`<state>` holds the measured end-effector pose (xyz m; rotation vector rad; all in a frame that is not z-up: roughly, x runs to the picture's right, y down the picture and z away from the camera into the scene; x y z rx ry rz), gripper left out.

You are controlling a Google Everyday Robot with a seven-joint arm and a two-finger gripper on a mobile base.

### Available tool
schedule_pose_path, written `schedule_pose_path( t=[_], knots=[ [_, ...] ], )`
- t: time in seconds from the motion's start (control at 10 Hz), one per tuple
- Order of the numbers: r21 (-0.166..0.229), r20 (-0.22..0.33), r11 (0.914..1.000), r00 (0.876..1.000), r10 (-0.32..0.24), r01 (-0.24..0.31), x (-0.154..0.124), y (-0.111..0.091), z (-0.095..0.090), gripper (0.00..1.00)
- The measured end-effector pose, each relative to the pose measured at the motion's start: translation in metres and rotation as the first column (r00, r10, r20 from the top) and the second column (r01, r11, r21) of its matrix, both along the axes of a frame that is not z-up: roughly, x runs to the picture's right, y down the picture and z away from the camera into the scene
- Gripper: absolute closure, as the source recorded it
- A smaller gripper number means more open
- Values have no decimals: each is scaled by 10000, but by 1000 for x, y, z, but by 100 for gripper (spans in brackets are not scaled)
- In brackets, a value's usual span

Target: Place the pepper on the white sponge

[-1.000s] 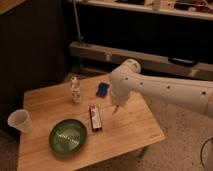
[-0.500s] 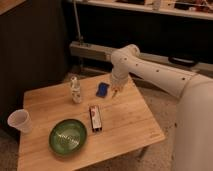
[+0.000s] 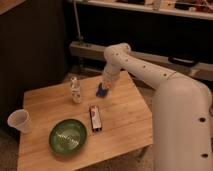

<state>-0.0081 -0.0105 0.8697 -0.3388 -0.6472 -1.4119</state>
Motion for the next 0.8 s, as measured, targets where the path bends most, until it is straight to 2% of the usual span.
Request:
schedule_pose_path(
  t=[0.4, 0.6, 0.8],
  knots=[
    [19, 156, 9991, 9989, -434, 434, -26, 7, 25, 99],
    [118, -17, 9979, 9979, -642, 642, -23, 16, 41, 99],
    [276, -233, 9970, 9971, -724, 730, -23, 13, 47, 99]
  ],
)
